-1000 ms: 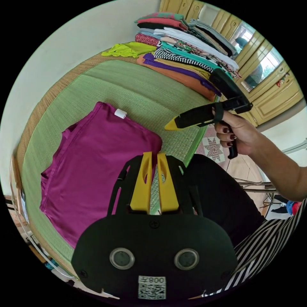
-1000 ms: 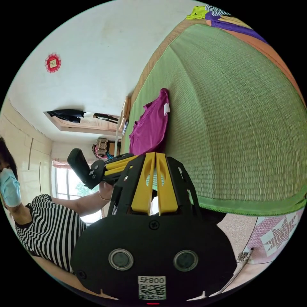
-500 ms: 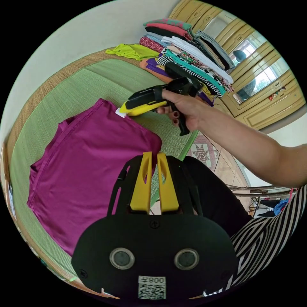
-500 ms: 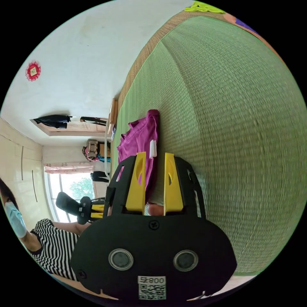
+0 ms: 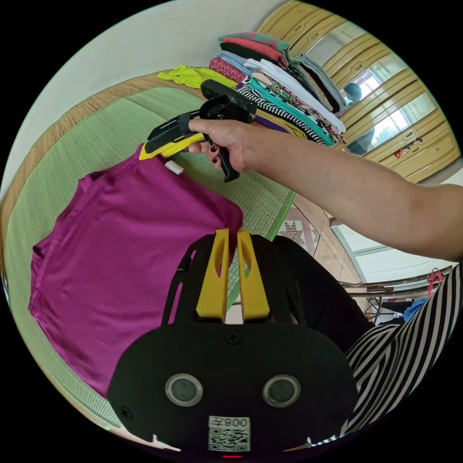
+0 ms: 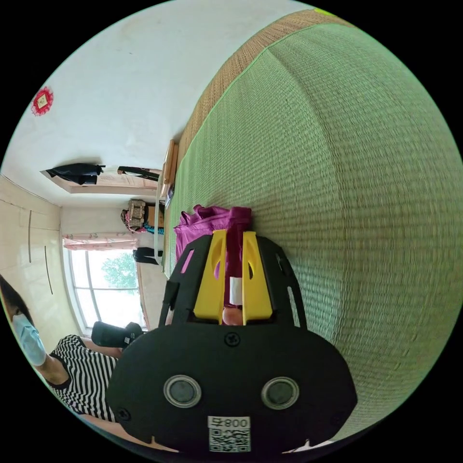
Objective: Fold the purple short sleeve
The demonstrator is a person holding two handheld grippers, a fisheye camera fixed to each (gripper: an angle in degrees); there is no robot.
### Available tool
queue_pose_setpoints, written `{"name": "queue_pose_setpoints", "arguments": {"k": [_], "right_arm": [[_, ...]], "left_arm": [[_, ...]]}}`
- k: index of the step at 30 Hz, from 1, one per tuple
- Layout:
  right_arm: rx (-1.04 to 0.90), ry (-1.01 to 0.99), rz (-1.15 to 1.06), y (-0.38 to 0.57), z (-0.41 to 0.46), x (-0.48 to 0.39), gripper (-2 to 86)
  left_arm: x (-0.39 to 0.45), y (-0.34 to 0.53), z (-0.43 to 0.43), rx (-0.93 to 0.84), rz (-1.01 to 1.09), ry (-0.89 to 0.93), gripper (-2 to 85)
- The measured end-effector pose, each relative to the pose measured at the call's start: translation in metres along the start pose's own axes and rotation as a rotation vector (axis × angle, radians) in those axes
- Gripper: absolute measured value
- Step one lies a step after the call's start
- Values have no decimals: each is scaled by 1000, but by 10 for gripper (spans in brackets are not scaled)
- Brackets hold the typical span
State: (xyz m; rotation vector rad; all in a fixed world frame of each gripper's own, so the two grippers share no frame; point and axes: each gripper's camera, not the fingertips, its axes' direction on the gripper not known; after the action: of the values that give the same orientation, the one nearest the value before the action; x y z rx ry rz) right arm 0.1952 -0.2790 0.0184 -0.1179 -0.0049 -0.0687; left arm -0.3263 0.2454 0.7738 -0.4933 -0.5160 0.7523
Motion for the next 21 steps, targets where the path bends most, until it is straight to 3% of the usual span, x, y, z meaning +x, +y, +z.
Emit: {"name": "queue_pose_setpoints", "arguments": {"k": [21], "right_arm": [[85, 45, 62, -16, 36, 54, 23]], "left_arm": [[-25, 32, -151, 87, -37, 125, 27]]}}
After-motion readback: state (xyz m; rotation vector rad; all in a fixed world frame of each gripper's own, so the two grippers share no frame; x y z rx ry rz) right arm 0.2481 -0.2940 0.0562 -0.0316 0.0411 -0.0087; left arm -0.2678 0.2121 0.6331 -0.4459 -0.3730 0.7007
